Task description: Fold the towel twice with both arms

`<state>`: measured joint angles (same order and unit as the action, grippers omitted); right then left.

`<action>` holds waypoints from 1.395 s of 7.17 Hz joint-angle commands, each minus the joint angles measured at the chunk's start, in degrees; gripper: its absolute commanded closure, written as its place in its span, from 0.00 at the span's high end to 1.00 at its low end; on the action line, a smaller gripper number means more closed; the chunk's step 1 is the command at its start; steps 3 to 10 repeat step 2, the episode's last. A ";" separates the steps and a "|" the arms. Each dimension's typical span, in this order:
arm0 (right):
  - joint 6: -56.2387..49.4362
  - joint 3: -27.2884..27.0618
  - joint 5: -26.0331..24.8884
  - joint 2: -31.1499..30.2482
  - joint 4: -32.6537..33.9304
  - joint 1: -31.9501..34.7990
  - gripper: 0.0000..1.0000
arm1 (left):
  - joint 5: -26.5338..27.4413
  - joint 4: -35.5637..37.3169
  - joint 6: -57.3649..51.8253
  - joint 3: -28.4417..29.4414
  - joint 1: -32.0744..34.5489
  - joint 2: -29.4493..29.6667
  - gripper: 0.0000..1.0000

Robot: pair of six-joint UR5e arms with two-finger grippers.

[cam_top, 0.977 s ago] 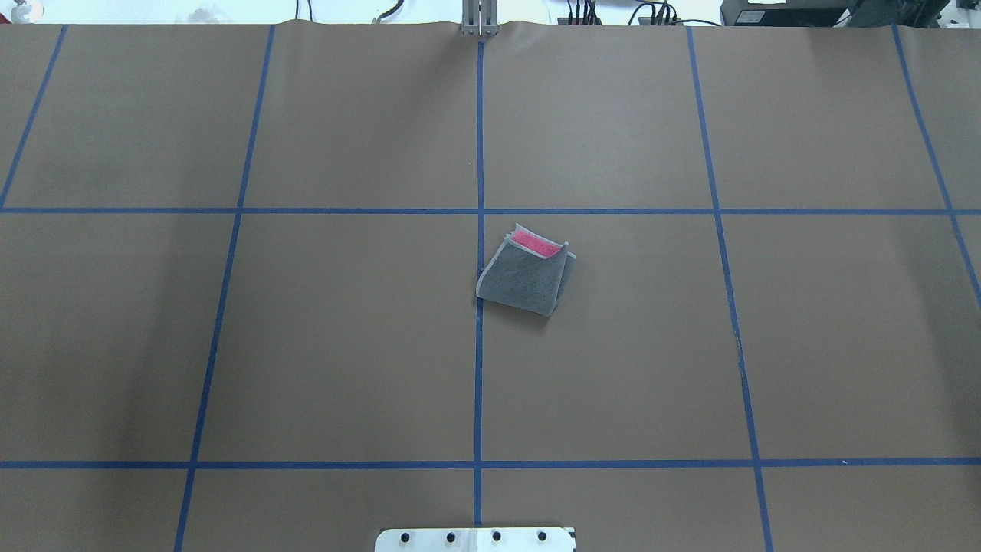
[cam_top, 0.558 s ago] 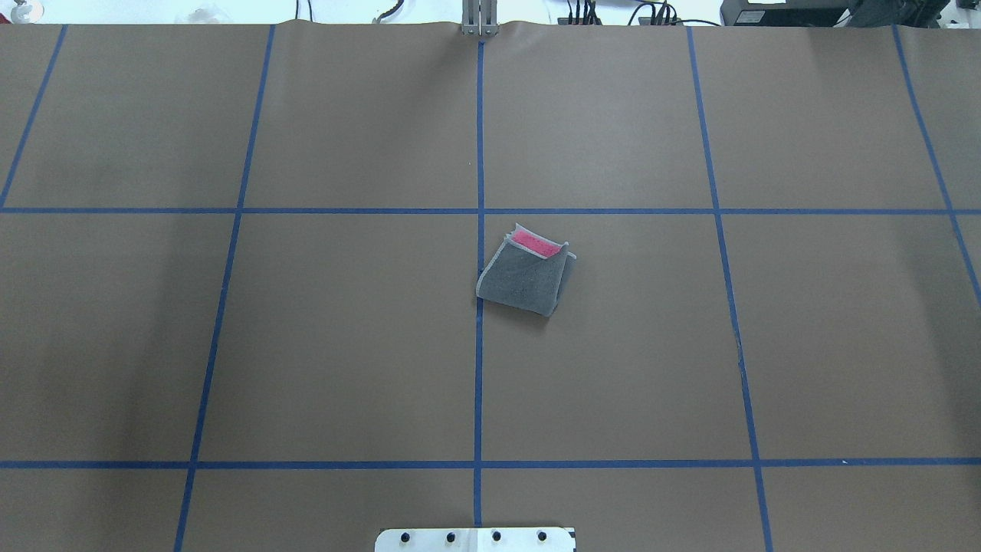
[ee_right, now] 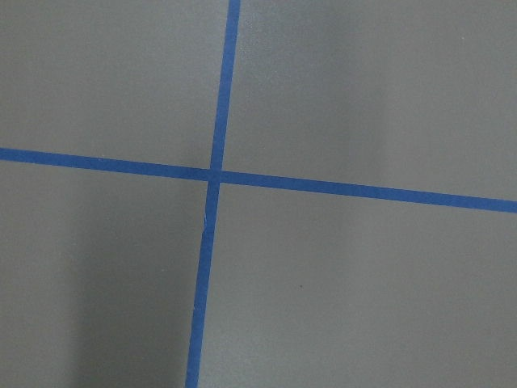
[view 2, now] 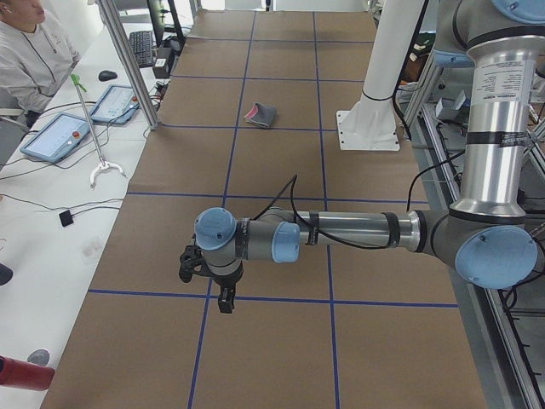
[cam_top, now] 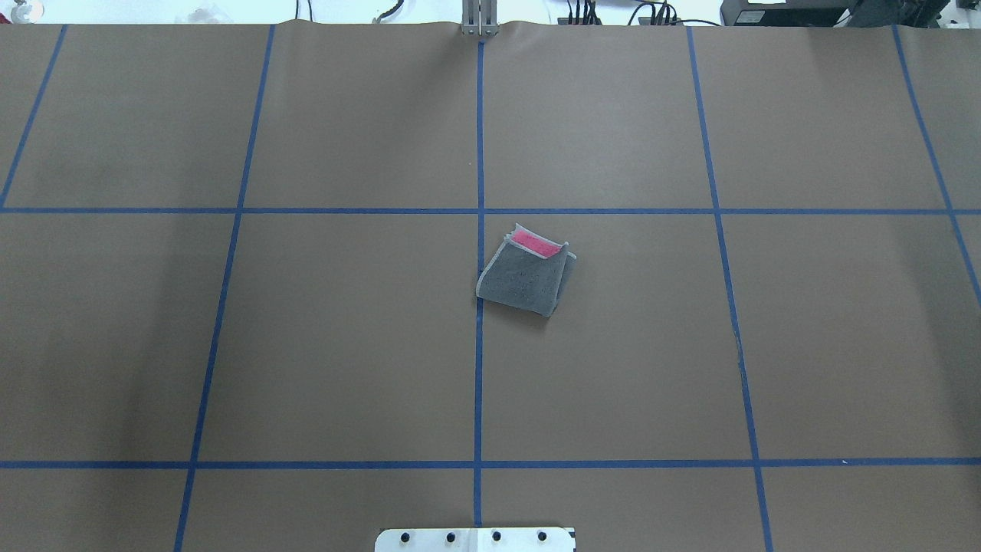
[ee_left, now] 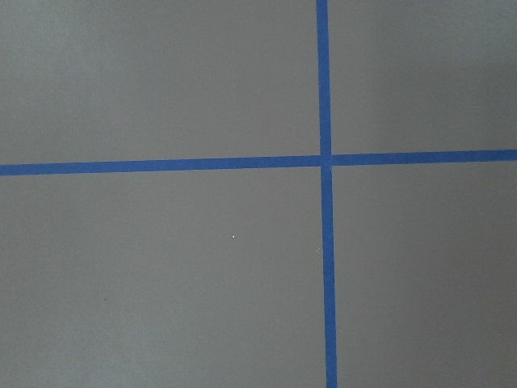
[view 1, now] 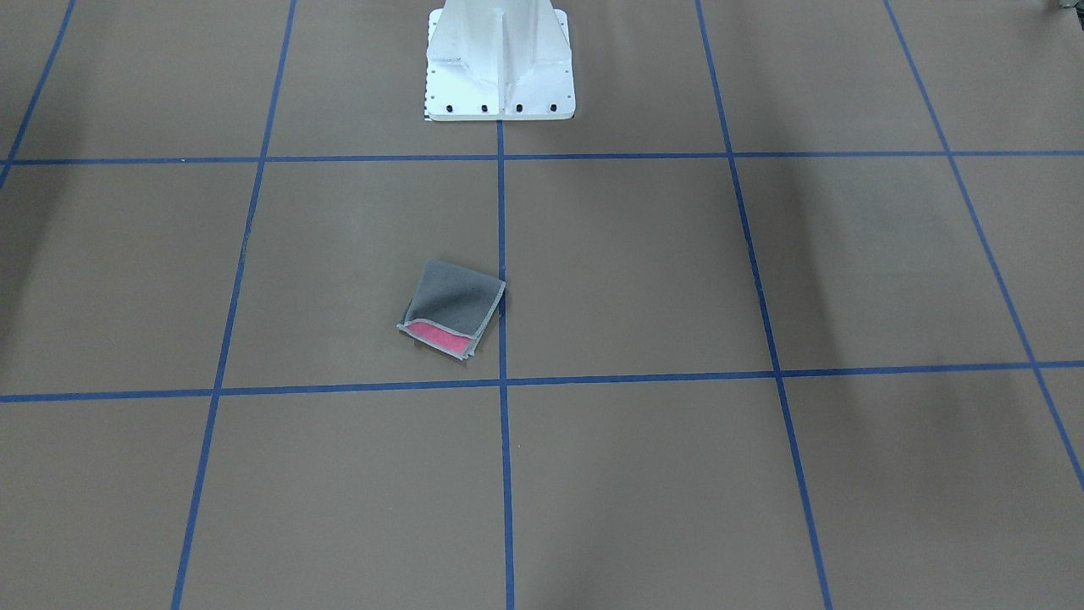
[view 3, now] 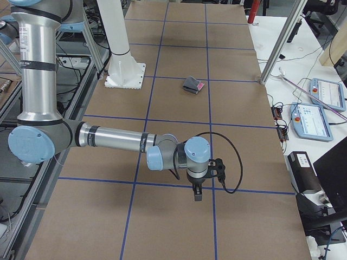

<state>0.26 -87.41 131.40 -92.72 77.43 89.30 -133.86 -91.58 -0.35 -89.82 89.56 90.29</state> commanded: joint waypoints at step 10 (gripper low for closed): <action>0.00 0.04 0.09 0.00 0.00 0.00 1.00 | 0.00 0.00 0.00 0.00 0.00 0.06 1.00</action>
